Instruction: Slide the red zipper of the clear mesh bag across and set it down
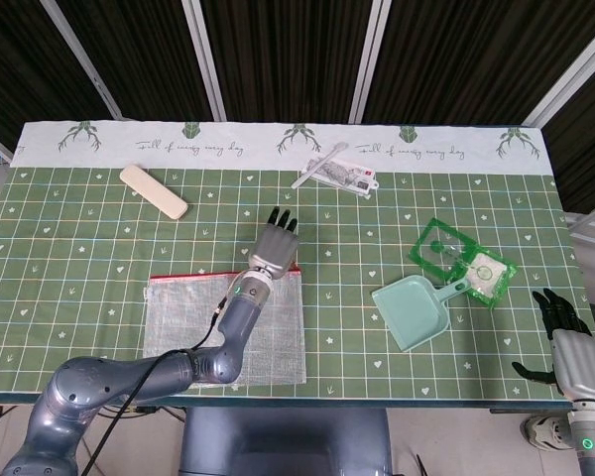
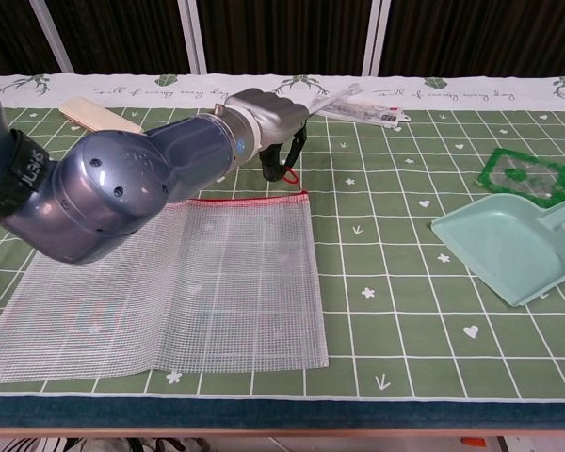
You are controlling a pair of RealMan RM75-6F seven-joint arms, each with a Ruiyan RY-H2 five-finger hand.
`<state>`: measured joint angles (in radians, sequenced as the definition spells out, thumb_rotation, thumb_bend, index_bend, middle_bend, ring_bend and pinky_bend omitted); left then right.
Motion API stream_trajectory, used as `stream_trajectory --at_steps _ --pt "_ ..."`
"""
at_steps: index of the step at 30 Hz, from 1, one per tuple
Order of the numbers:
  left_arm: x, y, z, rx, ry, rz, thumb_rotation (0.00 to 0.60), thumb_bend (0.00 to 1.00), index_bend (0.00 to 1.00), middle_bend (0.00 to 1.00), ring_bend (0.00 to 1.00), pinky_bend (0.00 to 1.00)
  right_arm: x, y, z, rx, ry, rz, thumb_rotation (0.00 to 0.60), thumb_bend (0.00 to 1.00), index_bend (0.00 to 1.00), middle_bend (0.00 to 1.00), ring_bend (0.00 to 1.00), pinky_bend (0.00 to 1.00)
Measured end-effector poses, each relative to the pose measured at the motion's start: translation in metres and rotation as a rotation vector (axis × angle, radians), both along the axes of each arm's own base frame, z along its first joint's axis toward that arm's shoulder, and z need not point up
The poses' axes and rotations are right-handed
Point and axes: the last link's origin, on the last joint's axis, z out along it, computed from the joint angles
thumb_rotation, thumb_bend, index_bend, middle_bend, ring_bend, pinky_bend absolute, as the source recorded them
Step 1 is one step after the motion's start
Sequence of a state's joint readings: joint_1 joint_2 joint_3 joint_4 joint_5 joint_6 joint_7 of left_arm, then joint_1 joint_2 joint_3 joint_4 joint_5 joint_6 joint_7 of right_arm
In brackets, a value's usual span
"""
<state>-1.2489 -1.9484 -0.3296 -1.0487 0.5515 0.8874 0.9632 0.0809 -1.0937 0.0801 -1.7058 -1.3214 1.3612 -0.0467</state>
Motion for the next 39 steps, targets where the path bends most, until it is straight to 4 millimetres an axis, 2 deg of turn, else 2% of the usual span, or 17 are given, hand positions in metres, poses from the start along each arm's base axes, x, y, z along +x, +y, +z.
stream_trajectory --at_steps 11,20,22,28,39 --pt "0.03 -0.001 0.035 0.021 -0.093 -0.051 0.6 0.46 0.61 0.16 0.0 0.0 0.001 -0.001 -0.001 0.003 -0.006 -0.012 0.6 0.16 0.0 0.0 0.0 0.21" --pt "0.064 -0.007 0.067 0.024 -0.188 -0.108 0.6 0.46 0.62 0.16 0.0 0.0 0.019 -0.007 -0.002 -0.008 -0.128 -0.052 0.6 0.2 0.0 0.0 0.0 0.21" --pt "0.071 -0.009 0.073 0.02 -0.206 -0.121 0.6 0.46 0.62 0.16 0.0 0.0 0.025 -0.011 -0.003 -0.006 -0.164 -0.067 0.6 0.2 0.02 0.0 0.0 0.22" --pt "0.086 -0.018 0.088 0.008 -0.247 -0.144 0.6 0.46 0.62 0.16 0.0 0.0 0.051 -0.032 -0.011 0.015 -0.277 -0.105 0.6 0.21 0.18 0.0 0.0 0.22" --pt "0.1 -0.027 0.107 0.003 -0.306 -0.154 0.6 0.46 0.62 0.16 0.0 0.0 0.115 -0.084 -0.037 0.087 -0.507 -0.184 0.6 0.24 0.22 0.01 0.0 0.22"
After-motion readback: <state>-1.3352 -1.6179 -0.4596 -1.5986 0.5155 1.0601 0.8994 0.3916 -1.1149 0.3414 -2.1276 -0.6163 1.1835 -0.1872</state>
